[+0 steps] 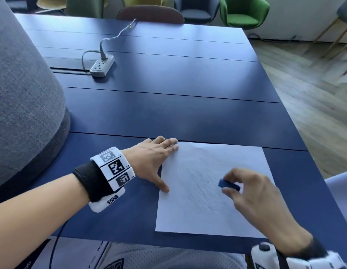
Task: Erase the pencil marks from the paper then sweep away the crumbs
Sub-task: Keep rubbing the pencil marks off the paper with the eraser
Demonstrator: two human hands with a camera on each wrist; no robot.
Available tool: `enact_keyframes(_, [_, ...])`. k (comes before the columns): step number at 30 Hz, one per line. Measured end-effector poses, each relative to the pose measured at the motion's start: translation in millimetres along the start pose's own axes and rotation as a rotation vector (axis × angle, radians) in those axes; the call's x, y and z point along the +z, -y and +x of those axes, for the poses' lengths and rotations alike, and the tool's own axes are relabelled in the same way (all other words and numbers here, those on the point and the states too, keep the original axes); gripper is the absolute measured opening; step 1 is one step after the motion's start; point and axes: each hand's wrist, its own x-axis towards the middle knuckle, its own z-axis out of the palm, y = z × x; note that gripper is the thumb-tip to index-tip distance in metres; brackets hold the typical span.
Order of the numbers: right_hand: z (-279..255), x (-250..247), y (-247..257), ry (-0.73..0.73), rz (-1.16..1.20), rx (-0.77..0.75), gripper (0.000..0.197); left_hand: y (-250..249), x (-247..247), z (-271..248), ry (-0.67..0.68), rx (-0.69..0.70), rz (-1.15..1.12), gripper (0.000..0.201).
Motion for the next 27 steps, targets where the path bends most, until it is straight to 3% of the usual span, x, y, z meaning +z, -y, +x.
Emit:
enact_keyframes(7, [87.4, 4.5, 31.1, 0.099, 0.278, -0.155, 0.013, 2.1, 3.9, -0.8, 0.025, -0.077, 0.009, 0.132])
enact_keyframes(12, [126.0, 27.0, 33.0, 0.197, 0.206, -0.176, 0.009, 2.9, 5.0, 0.4, 0.068, -0.11, -0.009, 0.134])
enact_keyframes(18, [141.1, 29.2, 37.8, 0.225, 0.192, -0.297, 0.01, 3.7, 6.7, 1.0, 0.071, -0.13, -0.029, 0.136])
enact_keyframes(24, [144.8, 36.6, 37.6, 0.221, 0.189, -0.321, 0.008, 2.6, 5.5, 0.2, 0.15, -0.196, -0.118, 0.135])
enact_keyframes(27, [134.5, 36.9, 32.8, 0.294, 0.171, -0.34, 0.01, 3.1, 4.4, -0.1, 0.164, -0.201, -0.135, 0.135])
